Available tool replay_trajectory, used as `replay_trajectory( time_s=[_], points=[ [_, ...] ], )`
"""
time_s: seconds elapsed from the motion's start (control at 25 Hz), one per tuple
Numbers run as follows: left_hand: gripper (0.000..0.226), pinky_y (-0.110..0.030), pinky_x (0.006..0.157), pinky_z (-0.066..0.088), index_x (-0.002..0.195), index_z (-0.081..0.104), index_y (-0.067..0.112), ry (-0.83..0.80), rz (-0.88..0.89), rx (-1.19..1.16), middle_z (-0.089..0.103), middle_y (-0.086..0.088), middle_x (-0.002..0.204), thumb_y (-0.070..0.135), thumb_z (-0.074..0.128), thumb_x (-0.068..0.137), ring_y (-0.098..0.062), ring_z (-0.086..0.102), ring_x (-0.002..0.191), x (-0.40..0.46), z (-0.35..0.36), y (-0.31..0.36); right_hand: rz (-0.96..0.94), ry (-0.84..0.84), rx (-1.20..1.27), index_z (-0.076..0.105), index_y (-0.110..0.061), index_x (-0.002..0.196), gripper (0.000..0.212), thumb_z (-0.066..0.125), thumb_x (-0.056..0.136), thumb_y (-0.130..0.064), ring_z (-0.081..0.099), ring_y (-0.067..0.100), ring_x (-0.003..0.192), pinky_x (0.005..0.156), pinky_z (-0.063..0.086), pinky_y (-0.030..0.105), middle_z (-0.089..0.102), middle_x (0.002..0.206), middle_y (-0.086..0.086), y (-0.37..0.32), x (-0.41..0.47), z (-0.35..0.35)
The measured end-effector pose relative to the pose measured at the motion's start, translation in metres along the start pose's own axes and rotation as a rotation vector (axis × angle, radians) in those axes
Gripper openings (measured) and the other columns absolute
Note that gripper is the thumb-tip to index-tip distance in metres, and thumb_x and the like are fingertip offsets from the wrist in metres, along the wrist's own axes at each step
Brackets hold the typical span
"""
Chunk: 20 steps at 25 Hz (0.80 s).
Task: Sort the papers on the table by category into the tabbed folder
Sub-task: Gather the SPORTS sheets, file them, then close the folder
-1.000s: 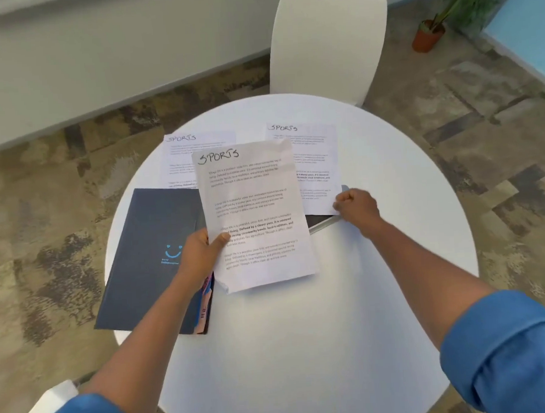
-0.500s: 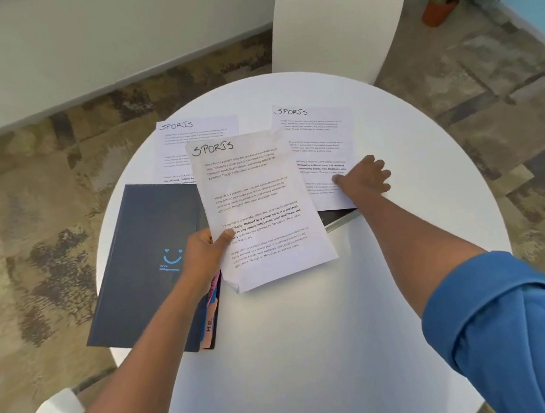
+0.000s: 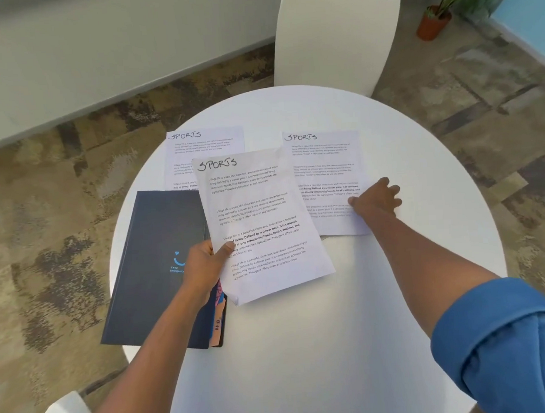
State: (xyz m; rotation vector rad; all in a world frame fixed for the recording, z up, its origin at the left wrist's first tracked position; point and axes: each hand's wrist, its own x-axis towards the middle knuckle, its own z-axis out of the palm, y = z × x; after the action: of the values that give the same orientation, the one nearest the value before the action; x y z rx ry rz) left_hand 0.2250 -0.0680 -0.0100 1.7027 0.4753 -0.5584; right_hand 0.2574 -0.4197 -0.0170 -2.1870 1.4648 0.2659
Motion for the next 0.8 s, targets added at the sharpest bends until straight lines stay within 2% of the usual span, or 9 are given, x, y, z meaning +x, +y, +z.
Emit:
replay_trajectory(
  time_s=[0.16,0.24,0.32,0.44,0.56,0.6,0.68,0.72,0.8],
  points=[
    [0.014,-0.044,0.077,0.06,0.105,0.07,0.009,0.004,-0.008,0.006,0.077,-0.005,0.096,0.017,0.065,0.095,-0.027,0.074,0.087,-0.014,-0.005,0.0,-0.019,-0.023,0.113,0.04,-0.004,0.13,0.067,0.08,0.078,-0.018,0.055,0.041,0.117,0.092,0.048,0.043,0.043,0.136,0.019,0.037,-0.006,-0.006],
    [0.011,-0.047,0.08,0.06,0.102,0.07,0.01,0.006,0.002,0.031,0.077,-0.005,0.095,0.017,0.065,0.095,-0.028,0.074,0.088,-0.02,-0.008,-0.002,-0.078,-0.023,0.135,0.048,-0.005,0.124,0.053,0.075,0.08,-0.012,0.06,0.038,0.111,0.088,0.048,0.038,0.056,0.126,0.018,0.057,-0.009,-0.009],
    [0.01,-0.044,0.081,0.059,0.1,0.07,0.01,0.015,0.005,0.046,0.076,-0.005,0.095,0.017,0.064,0.095,-0.028,0.073,0.088,-0.028,-0.01,0.0,-0.157,-0.03,0.14,0.058,-0.005,0.11,0.03,0.067,0.082,-0.01,0.063,0.035,0.102,0.079,0.047,0.033,0.065,0.112,0.014,0.075,-0.014,-0.017],
    [0.012,-0.035,0.073,0.057,0.103,0.07,0.011,0.009,0.009,0.098,0.075,-0.003,0.095,0.017,0.065,0.095,-0.023,0.072,0.086,-0.04,-0.013,0.002,-0.237,-0.041,0.212,0.064,-0.003,0.098,0.016,0.063,0.083,-0.009,0.058,0.029,0.087,0.073,0.043,0.029,0.066,0.097,0.01,0.092,-0.019,-0.035],
    [0.009,-0.035,0.074,0.058,0.097,0.071,0.011,-0.002,0.002,0.147,0.075,-0.002,0.093,0.018,0.066,0.094,-0.022,0.072,0.085,-0.057,-0.017,0.003,-0.303,-0.007,0.31,0.063,-0.008,0.09,0.005,0.064,0.086,-0.011,0.054,0.026,0.083,0.072,0.039,0.028,0.063,0.09,0.006,0.104,-0.024,-0.063],
    [0.01,-0.037,0.075,0.058,0.096,0.071,0.009,0.001,0.002,0.161,0.076,-0.003,0.093,0.018,0.066,0.094,-0.023,0.072,0.085,-0.061,-0.019,0.003,-0.309,0.009,0.356,0.06,-0.011,0.082,0.007,0.064,0.087,-0.011,0.054,0.026,0.08,0.068,0.038,0.028,0.061,0.084,0.005,0.107,-0.026,-0.073],
    [0.013,-0.039,0.076,0.058,0.097,0.072,0.006,0.009,0.008,0.174,0.077,-0.006,0.094,0.018,0.067,0.093,-0.026,0.073,0.085,-0.07,-0.022,0.003,-0.312,0.024,0.419,0.046,-0.016,0.067,0.029,0.065,0.088,-0.011,0.045,0.022,0.067,0.057,0.033,0.03,0.049,0.07,-0.001,0.113,-0.027,-0.094],
    [0.014,-0.038,0.073,0.058,0.096,0.072,0.006,0.01,0.017,0.172,0.077,-0.007,0.094,0.018,0.067,0.093,-0.026,0.073,0.085,-0.076,-0.022,0.004,-0.323,0.018,0.454,0.041,-0.016,0.064,0.035,0.065,0.088,-0.012,0.04,0.02,0.062,0.055,0.03,0.03,0.043,0.066,-0.002,0.117,-0.028,-0.103],
    [0.014,-0.035,0.068,0.055,0.094,0.072,0.006,0.007,0.035,0.155,0.077,-0.008,0.093,0.018,0.067,0.094,-0.025,0.073,0.082,-0.083,-0.019,0.007,-0.368,-0.041,0.522,0.044,-0.009,0.068,0.031,0.068,0.085,-0.018,0.039,0.02,0.063,0.059,0.031,0.03,0.043,0.067,0.002,0.122,-0.026,-0.113]
  ],
)
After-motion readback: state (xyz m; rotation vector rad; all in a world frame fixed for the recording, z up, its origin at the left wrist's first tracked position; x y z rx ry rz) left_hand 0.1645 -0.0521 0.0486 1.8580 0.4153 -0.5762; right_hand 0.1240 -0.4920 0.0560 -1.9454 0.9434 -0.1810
